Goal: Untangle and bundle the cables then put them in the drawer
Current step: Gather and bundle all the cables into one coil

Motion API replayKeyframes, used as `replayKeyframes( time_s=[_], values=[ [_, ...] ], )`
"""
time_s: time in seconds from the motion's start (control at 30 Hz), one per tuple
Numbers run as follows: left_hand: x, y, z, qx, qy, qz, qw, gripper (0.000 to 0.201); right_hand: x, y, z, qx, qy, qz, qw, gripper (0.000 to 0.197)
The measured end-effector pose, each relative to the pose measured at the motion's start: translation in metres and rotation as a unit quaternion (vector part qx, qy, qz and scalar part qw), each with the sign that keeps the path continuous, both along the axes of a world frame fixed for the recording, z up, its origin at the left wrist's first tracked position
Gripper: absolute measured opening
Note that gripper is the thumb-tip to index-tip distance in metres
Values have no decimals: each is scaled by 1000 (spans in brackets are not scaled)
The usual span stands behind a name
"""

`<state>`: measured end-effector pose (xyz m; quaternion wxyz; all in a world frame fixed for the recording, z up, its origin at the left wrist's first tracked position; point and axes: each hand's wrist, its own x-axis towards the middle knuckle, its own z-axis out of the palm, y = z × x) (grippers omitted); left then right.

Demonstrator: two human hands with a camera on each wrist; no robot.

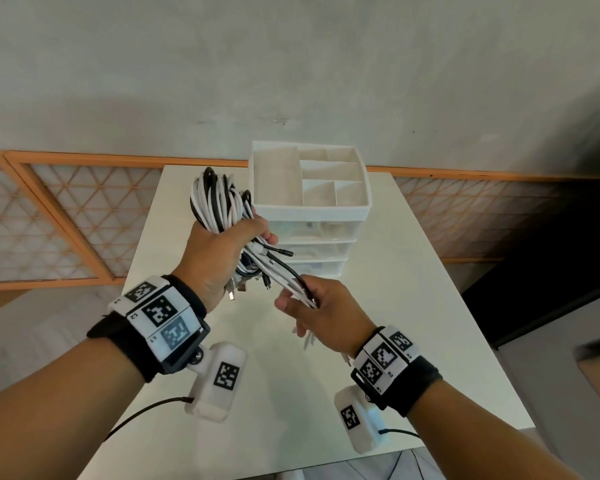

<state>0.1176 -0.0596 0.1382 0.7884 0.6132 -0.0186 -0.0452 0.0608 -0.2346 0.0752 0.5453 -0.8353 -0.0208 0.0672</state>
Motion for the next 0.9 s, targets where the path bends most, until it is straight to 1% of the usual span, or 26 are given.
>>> replayKeyframes(
  time_s=[0.07, 0.13, 0.17, 0.23, 0.27, 0.33, 0.37, 0.4, 0.43, 0.47, 0.5, 0.57, 0.6, 0.63, 0.7, 0.73, 0.77, 0.8, 0.83, 0.87, 0.9],
  values=[
    [-2, 2, 2, -1, -13, -40, 999, 2, 1, -6, -2, -25, 45, 16, 999, 29],
    [-5, 4, 2, -1, -32, -93, 995, 6, 3, -12, -2, -61, 77, 33, 995, 36],
    [-6, 5, 2, 6, -47, -121, 991, 8, 3, -13, -2, -84, 79, 44, 992, 39],
    [-11, 5, 5, 37, -75, -179, 980, 7, 6, -13, -1, -149, 56, 87, 983, 43],
    [-13, 4, 7, 58, -84, -202, 974, 5, 7, -13, 1, -196, 36, 121, 972, 44],
    [-14, 3, 11, 90, -94, -220, 967, 2, 10, -13, 3, -278, -6, 182, 943, 42],
    [-13, 3, 12, 95, -96, -211, 968, 3, 11, -16, 2, -288, -22, 185, 939, 35],
    [-11, 4, 14, 93, -97, -187, 973, 5, 12, -21, 1, -277, -35, 172, 945, 26],
    [-9, 6, 15, 84, -98, -158, 979, 5, 13, -28, -2, -251, -42, 148, 956, 22],
    [-5, 8, 16, 75, -102, -129, 983, 4, 12, -35, -5, -217, -34, 122, 968, 23],
    [-3, 10, 16, 69, -109, -105, 986, 3, 10, -41, -6, -189, -15, 103, 976, 27],
    [1, 13, 17, 57, -124, -70, 988, 8, 8, -48, -7, -153, 34, 88, 984, 49],
    [2, 13, 16, 51, -127, -58, 989, 11, 7, -49, -5, -122, 46, 78, 988, 59],
    [3, 14, 17, 47, -128, -52, 989, 13, 8, -51, -4, -77, 43, 59, 994, 63],
    [3, 16, 17, 39, -123, -56, 990, 15, 7, -53, 5, 30, 20, 1, 999, 58],
    [3, 17, 18, 33, -120, -66, 990, 18, 7, -54, 11, 56, 9, -17, 998, 55],
    [2, 17, 18, 28, -117, -80, 990, 22, 6, -52, 17, 57, 3, -14, 998, 55],
    [2, 17, 18, 24, -114, -97, 988, 25, 4, -49, 22, 44, 4, 11, 999, 61],
    [1, 16, 19, 20, -112, -118, 987, 27, 4, -43, 26, 17, 10, 47, 999, 69],
    [-1, 14, 21, 16, -110, -140, 984, 28, 3, -36, 29, -11, 15, 82, 996, 73],
    [-2, 12, 22, 13, -110, -160, 981, 28, 3, -28, 29, -33, 23, 108, 993, 70]
  ],
)
